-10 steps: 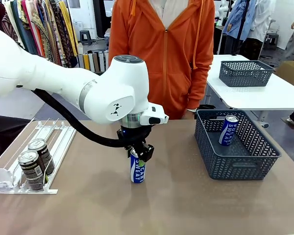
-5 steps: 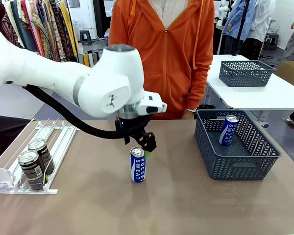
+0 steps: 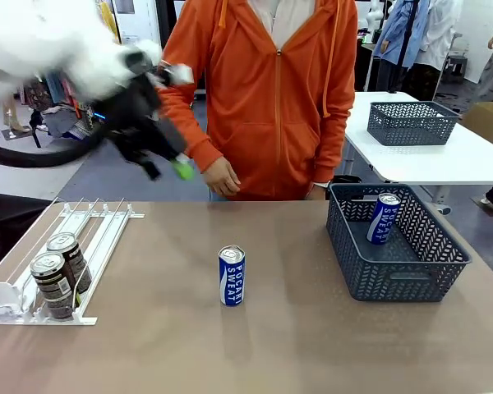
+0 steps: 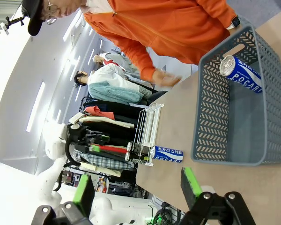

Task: Retrieve and store the cans from the dispenser.
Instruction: Pick up the last remaining can from one row of the Automatic Can Dispenser and place it in the middle of the table.

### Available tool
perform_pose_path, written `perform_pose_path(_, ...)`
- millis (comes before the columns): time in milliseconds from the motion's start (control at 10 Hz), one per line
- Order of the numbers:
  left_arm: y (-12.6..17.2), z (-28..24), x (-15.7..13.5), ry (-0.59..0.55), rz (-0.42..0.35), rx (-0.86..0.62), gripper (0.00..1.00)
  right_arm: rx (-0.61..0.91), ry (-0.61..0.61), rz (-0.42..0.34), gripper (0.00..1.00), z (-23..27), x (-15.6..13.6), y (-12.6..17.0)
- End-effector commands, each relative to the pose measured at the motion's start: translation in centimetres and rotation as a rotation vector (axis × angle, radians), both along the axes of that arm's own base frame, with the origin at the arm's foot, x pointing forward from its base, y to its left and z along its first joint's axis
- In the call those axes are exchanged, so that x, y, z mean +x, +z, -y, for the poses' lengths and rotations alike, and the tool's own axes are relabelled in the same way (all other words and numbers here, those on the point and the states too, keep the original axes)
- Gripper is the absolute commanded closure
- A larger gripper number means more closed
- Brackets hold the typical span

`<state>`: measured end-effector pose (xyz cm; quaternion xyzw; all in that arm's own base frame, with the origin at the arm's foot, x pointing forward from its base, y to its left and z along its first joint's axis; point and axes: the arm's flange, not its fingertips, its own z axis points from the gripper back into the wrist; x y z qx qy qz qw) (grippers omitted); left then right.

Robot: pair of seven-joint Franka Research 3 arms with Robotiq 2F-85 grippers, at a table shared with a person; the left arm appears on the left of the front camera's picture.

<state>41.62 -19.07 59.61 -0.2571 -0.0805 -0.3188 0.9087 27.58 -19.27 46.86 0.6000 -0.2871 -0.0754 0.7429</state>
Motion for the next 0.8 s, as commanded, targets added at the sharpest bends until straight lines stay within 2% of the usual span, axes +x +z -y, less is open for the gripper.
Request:
perform_pose_path(0, -0.6, -9.4, 3.1, 0.116, -0.18, -0.163, 0.0, 0.023, -0.01, 0.013, 0.0, -0.2, 0.3, 0.5)
perform_pose_path(100, -1.8, -14.9, 3.7, 0.187, -0.254, -0.306, 0.0, 0.023, -0.01, 0.013, 0.0, -0.2, 0.3, 0.5)
perform_pose_path(300, -4.9, -23.5, 2.6, 0.357, -0.309, -0.568, 0.0, 0.023, -0.01, 0.013, 0.0, -0.2, 0.3, 0.5)
perform_pose_path(500, -9.1, -29.5, -0.1, 0.529, -0.323, -0.789, 0.0, 0.023, -0.01, 0.013, 0.0, -0.2, 0.3, 0.5)
perform_pose_path(700, -12.9, -32.3, -3.7, 0.669, -0.318, -0.913, 0.0, 0.023, -0.01, 0.013, 0.0, -0.2, 0.3, 0.5)
